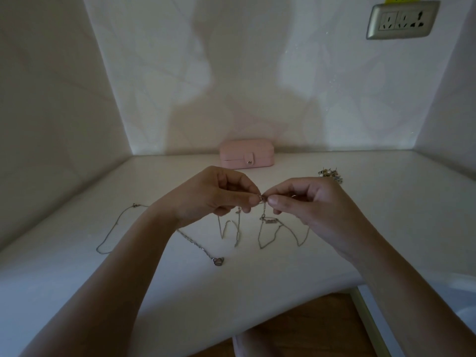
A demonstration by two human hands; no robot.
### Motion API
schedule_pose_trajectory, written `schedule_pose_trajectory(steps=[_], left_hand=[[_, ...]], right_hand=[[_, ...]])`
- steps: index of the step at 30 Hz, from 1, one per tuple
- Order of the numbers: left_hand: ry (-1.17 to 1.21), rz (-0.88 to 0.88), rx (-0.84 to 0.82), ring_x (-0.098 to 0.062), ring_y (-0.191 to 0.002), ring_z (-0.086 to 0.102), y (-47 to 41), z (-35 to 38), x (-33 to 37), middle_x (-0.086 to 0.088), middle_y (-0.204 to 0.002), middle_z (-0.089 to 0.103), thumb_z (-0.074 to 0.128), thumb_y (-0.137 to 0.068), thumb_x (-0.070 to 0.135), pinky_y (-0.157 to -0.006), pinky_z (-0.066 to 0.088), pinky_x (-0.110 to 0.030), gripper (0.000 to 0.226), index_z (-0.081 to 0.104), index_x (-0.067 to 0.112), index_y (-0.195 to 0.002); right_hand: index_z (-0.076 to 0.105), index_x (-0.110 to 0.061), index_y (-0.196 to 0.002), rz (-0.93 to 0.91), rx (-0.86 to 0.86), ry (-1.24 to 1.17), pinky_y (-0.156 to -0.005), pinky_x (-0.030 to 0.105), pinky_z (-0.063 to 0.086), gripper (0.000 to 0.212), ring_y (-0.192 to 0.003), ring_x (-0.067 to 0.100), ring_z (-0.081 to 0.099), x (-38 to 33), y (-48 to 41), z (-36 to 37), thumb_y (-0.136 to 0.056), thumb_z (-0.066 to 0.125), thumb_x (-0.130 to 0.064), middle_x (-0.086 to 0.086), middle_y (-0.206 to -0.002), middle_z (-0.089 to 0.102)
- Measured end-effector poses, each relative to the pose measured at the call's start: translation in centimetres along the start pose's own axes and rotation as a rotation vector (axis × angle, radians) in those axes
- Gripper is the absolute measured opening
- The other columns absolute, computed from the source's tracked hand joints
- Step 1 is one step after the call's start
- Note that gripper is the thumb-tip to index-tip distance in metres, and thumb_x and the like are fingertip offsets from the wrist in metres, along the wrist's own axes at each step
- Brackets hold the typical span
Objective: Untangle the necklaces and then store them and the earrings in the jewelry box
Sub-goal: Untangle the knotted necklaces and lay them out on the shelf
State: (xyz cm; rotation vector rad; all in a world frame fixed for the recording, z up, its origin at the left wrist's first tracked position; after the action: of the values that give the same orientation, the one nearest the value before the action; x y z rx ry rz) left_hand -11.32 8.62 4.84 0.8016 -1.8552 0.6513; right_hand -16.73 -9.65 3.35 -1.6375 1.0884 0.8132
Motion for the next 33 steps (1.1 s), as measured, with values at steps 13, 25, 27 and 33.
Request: schedule_pose_trajectory(steps=[13,25,27,33], left_hand=[[0.015,0.042,0.067,-0.011,-0.049,0.019,-0.29,0.15,-0.06,-0.005,-0.059,0.027,0.074,-0.071,0.033,-0.044,0.020,-0.018,0.027,0.072,0.009,-0.082],[0.095,0.058,0.131,-0.008,-0.047,0.021,-0.55,0.53,-0.12,0.005,-0.050,0.029,0.066,-0.073,0.025,-0.042,0.018,-0.017,0.014,0.073,0.014,-0.075],[0.085,0.066,0.121,-0.007,-0.046,0.021,-0.61,0.51,-0.19,0.006,-0.050,0.029,0.068,-0.075,0.024,-0.042,0.019,-0.016,0.012,0.073,0.013,-0.076],[0.035,0.080,0.131,-0.006,-0.045,0.024,-0.69,0.60,-0.26,0.008,-0.049,0.032,0.067,-0.083,0.015,-0.043,0.022,-0.016,0.010,0.071,0.008,-0.078]], right_hand=[[0.078,-0.020,-0.087,-0.367,0.200,0.271,-0.052,0.010,0.035,0.008,-0.054,0.005,0.050,-0.17,0.08,0.29,-0.080,0.076,-0.018,-0.010,-0.066,0.065],[0.076,-0.017,-0.092,-0.325,0.225,0.109,-0.057,0.019,0.053,0.014,-0.063,0.008,0.068,0.24,-0.12,0.77,-0.086,0.068,-0.007,-0.012,-0.068,0.070],[0.077,-0.016,-0.091,-0.348,0.257,0.132,-0.065,0.023,0.057,0.013,-0.069,0.009,0.070,0.14,-0.07,0.71,-0.082,0.073,-0.007,-0.010,-0.073,0.073],[0.076,-0.011,-0.086,-0.479,0.269,0.325,-0.063,0.017,0.055,0.012,-0.070,0.003,0.068,-0.49,-0.01,0.64,-0.079,0.075,-0.002,-0.007,-0.077,0.072]])
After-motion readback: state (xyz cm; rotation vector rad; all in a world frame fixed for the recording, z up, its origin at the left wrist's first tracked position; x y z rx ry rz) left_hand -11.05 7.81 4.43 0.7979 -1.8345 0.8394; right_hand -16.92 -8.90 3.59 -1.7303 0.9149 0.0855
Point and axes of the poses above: each hand's wrist, its own y-axis away from the middle knuckle, its own z-axis out of the palm, x = y × z, the point moved 2 cm from there along -y, towards the middle knuckle
